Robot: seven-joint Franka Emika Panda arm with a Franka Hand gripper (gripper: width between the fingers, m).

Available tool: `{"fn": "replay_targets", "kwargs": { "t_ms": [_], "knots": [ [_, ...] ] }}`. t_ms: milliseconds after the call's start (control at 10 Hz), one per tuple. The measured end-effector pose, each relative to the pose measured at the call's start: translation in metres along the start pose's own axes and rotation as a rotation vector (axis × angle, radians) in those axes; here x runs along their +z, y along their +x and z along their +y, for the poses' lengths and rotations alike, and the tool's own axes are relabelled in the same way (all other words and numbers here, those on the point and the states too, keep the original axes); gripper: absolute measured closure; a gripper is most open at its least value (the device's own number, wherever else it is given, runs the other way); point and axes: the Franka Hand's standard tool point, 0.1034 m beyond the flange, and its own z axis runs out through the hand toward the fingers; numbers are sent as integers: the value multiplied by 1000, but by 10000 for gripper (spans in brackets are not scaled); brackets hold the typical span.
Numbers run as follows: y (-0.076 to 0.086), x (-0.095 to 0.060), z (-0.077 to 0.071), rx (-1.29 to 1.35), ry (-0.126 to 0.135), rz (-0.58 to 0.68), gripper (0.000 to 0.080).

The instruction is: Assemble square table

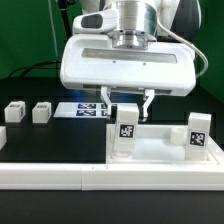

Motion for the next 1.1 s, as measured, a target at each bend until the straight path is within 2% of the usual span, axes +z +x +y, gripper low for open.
{"fn": "replay_targets", "kwargs": {
  "t_ms": [200, 400, 500, 600, 700, 1100],
  "knots": [
    [0, 0, 0, 0, 0, 0, 507],
    [0, 0, 0, 0, 0, 0, 202],
    [0, 0, 0, 0, 0, 0, 202],
    [0, 0, 0, 0, 0, 0, 160],
    [0, 0, 0, 0, 0, 0, 152],
    [0, 0, 0, 0, 0, 0, 150]
  ]
}}
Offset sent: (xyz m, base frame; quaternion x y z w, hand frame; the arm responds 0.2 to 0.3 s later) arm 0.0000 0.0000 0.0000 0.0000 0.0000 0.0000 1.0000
